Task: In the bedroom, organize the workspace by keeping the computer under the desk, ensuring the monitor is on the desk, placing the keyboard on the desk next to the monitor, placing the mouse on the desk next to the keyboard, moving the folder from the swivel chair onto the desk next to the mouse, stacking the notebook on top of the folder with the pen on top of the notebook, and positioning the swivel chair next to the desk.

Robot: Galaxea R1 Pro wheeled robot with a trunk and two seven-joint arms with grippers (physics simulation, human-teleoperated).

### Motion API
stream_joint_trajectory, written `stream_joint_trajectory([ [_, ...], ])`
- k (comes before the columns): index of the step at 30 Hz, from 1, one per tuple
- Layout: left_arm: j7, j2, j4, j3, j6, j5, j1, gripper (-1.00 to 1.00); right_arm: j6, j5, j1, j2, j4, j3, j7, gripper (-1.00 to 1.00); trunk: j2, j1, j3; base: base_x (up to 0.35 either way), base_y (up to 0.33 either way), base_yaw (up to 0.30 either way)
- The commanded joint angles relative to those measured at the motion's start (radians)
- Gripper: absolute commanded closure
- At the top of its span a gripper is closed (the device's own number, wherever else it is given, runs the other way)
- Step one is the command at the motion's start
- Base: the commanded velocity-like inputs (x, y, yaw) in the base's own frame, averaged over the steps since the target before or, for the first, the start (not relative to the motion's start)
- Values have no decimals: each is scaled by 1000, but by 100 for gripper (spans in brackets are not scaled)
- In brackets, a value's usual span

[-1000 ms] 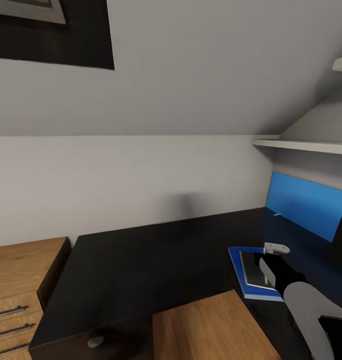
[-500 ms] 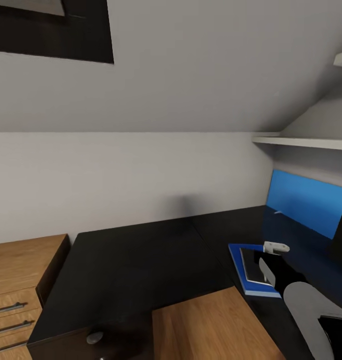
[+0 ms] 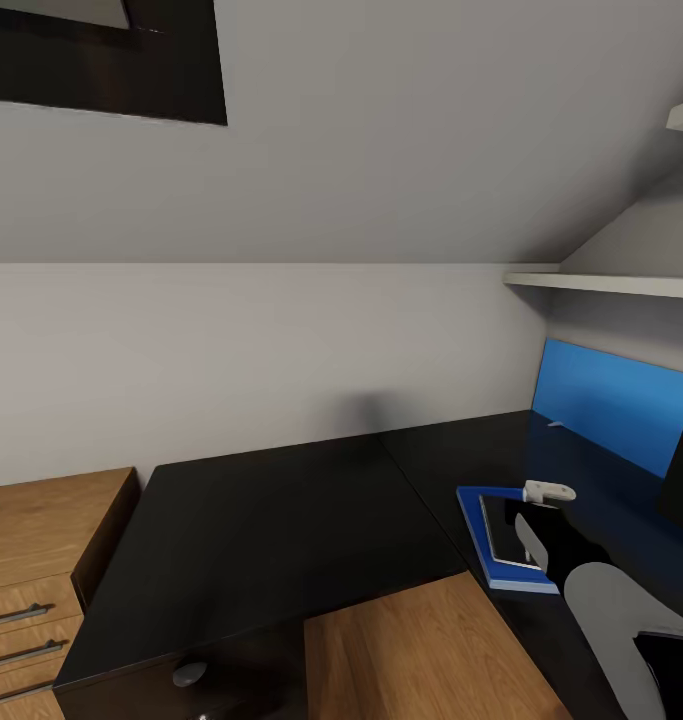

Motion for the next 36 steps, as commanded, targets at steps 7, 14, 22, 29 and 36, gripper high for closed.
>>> stream_joint_trajectory([
  [7, 3, 1, -2, -7, -7, 9, -2, -100, 4, -8, 0, 0, -3, -1, -4, -100, -1, 0, -1, 0, 0, 0],
  [14, 2, 2, 0, -6, -6, 9, -2, -100, 4, -8, 0, -1, -11, -3, -5, -100, -1, 0, -1, 0, 0, 0],
  [22, 1, 4, 6, -6, -7, 12, -2, -100, 142, -28, 19, 0, -332, -8, -4, -100, -1, 0, -1, 0, 0, 0],
  [29, 1, 3, 6, -6, -7, 11, -2, -100, 345, -131, 251, 15, -818, -5, -6, -100, -1, 0, -1, 0, 0, 0],
  [36, 1, 3, 6, -6, -7, 10, -2, -100, 401, -161, 324, 52, -953, -4, -9, -100, -1, 0, -1, 0, 0, 0],
])
